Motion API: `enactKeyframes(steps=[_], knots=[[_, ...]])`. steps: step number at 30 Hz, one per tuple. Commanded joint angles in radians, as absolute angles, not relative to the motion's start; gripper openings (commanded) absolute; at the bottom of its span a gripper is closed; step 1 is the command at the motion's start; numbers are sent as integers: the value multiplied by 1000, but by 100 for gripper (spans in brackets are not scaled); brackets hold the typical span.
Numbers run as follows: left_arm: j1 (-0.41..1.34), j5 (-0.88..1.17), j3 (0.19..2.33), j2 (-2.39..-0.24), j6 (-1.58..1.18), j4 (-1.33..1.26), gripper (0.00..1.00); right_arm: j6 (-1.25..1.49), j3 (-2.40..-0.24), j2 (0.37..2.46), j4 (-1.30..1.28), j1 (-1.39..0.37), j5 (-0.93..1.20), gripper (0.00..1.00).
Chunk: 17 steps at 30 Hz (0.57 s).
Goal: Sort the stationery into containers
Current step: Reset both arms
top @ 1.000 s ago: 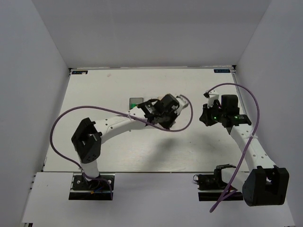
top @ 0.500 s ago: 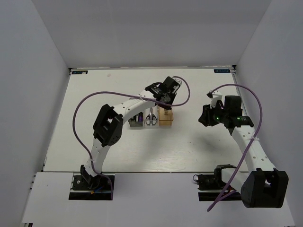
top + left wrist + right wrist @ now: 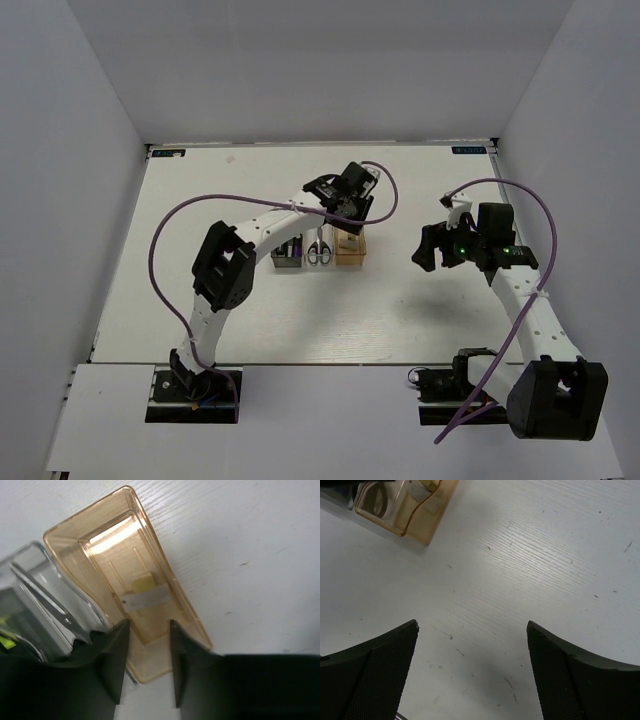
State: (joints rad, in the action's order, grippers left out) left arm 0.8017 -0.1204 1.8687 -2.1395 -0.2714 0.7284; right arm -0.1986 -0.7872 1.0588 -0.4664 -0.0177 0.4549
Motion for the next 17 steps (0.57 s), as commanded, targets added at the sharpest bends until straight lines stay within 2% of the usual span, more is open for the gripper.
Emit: enactKeyframes(steps=[1, 3, 6, 7, 8, 9, 10, 14, 17], knots=[[830, -120, 1864, -1962, -261, 723, 44, -199, -784, 1045, -474, -12, 488, 90], [847, -146, 1812, -1918, -261, 715, 0, -207, -779, 1031, -471, 18, 489, 90], [865, -181, 1631, -1757, -261, 687, 0, -89, -758, 994, -419, 17, 408, 90], [864, -189, 1587, -1623, -273, 678, 32, -74, -749, 970, -407, 17, 364, 90], [861, -192, 1415, -1573, -278, 645, 57, -57, -739, 959, -390, 20, 342, 90], [853, -198, 1358, -1471, -300, 635, 75, -32, -709, 925, -347, 20, 331, 90], [844, -195, 1303, -1369, -307, 609, 99, -31, -700, 916, -342, 18, 307, 90], [720, -187, 937, -1055, -333, 621, 100, -49, -667, 873, -322, 20, 314, 90], [615, -112, 792, -885, -337, 649, 100, -40, -647, 841, -293, 20, 328, 90]])
